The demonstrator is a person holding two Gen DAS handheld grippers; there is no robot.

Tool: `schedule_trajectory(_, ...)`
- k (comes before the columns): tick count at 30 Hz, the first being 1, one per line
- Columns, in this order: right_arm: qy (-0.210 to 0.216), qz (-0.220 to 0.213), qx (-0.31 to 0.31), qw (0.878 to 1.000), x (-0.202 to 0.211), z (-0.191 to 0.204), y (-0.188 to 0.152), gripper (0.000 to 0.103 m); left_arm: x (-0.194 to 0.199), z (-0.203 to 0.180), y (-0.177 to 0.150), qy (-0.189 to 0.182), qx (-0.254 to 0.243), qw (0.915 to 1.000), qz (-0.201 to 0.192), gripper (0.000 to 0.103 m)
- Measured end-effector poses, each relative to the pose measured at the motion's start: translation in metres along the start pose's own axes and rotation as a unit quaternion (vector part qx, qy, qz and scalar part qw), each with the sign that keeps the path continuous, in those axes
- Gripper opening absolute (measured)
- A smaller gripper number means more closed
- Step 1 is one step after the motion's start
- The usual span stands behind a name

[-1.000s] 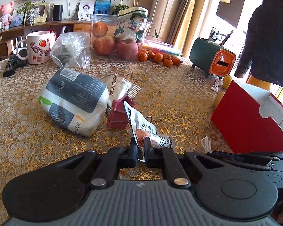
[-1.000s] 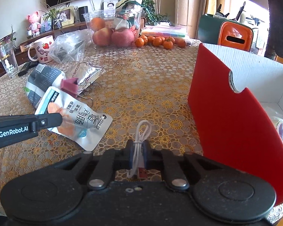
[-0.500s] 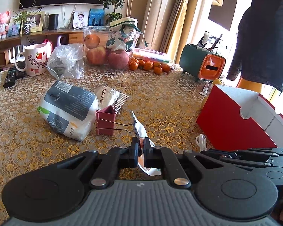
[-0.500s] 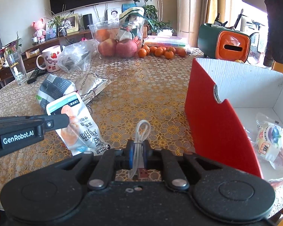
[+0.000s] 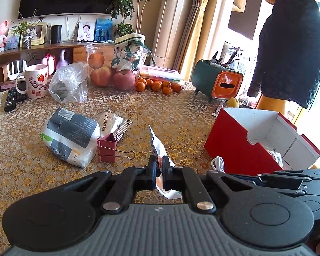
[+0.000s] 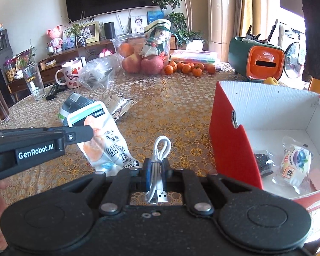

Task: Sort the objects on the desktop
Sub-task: 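Carry the snack pouch and white cable with both tools over the red box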

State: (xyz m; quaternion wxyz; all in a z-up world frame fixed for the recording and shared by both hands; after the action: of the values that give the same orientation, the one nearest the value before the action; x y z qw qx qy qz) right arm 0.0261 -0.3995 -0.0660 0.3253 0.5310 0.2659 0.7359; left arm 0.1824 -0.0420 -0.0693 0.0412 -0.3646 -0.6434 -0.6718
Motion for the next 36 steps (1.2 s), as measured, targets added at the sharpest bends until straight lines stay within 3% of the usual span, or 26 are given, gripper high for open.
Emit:
schedule_trajectory(20, 0.018, -0.046, 0.002, 0.999, 0.073, -0.039, 0.033, 0.009, 0.055, -0.063, 0.044, -0.025, -0.039, 0.9972, -0.058, 0.004)
schedule_trajectory(36, -0.021, -0.062, -0.026, 0.998, 0.083, -0.114, 0.052, 0.009, 0.038, -0.125, 0.071, -0.062, -0.067, 0.9936, -0.067, 0.004)
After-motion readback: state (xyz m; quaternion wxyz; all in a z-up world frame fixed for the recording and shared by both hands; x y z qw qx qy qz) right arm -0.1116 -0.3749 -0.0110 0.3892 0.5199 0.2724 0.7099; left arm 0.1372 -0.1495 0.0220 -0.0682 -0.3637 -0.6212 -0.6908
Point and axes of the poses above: each gripper's, at about its wrist camera, not at the fingertips, and x roughly against the way its jaws point, z to its left, y to its top, the point moved 6 cm from there along -x, roughly the way its jaws point, and after that the axes turned 7 degrees about -x, right-handed, at the moved point
